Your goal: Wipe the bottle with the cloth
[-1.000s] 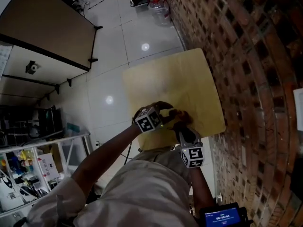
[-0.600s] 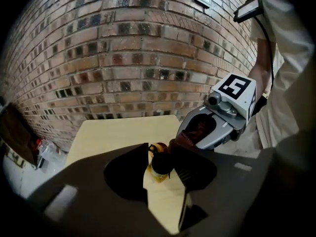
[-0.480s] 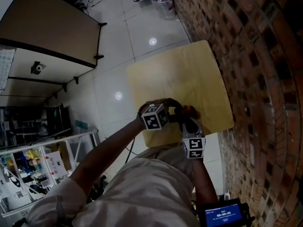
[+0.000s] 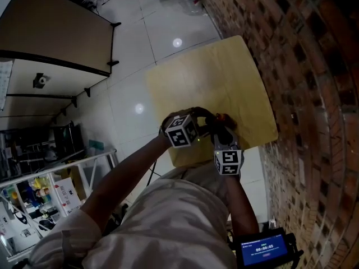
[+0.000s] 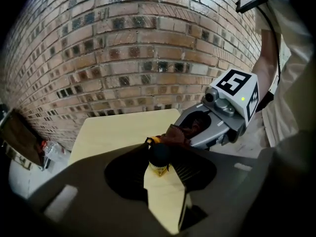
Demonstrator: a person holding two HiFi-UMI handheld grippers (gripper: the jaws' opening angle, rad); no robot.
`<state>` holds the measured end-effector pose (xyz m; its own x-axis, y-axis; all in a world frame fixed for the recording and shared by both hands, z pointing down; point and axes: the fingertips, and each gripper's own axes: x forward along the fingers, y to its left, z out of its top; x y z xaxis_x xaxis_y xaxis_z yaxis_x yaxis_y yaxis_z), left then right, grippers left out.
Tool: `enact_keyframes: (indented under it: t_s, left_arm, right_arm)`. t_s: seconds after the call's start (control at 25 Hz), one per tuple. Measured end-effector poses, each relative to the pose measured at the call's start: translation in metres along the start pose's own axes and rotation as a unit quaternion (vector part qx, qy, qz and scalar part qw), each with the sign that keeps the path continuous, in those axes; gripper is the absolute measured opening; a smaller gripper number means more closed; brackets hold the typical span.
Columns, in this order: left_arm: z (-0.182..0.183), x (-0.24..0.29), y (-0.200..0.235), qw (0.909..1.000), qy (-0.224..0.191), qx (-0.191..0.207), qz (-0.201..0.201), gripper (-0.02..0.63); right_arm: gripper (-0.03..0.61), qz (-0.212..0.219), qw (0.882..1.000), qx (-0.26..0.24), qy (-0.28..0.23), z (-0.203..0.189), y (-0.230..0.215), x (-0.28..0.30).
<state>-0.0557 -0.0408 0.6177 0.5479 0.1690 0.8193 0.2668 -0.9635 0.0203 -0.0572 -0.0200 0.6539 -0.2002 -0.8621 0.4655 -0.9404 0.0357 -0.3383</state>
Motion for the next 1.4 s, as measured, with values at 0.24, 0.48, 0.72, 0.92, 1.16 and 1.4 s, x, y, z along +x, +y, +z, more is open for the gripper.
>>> enact_keyframes:
  t_s: [0.24,0.48,0.72,0.92,1.16,1.4]
  left_arm:
    - [0.001,0.002,0.002,0.9995,-0.007,-0.03,0.008,0.164]
    - [0.002,0.002,0.006,0.9983,-0.014,-0.054,0.017,0.164]
    - [0.005,0.005,0.004,0.9956,-0.016,-0.091,0.016,0.166]
    - [-0.003,0.007,0.006,0.9877,-0.03,-0.153,0.015,0.17]
    - [-0.005,0.001,0.013,0.97,-0.063,-0.232,0.036,0.173]
    - [-0.003,-0.001,0.019,0.9406,-0.085,-0.323,0.059,0.181]
  right_arm:
    - [0.081,-0.026,0.999,0.029,0.022,-0.016,-0.009,0.016]
    - [0.072,-0.052,0.995,0.064,0.048,-0.036,-0.023,0.027]
    - [0.074,-0.081,0.985,0.105,0.113,-0.082,-0.044,0.048]
    - [0.074,-0.072,0.979,0.084,0.169,-0.109,-0.06,0.07]
    - [0.078,-0.071,0.982,0.058,0.167,-0.103,-0.059,0.062]
    - [0.08,0.005,0.995,0.01,0.1,-0.078,0.005,0.01]
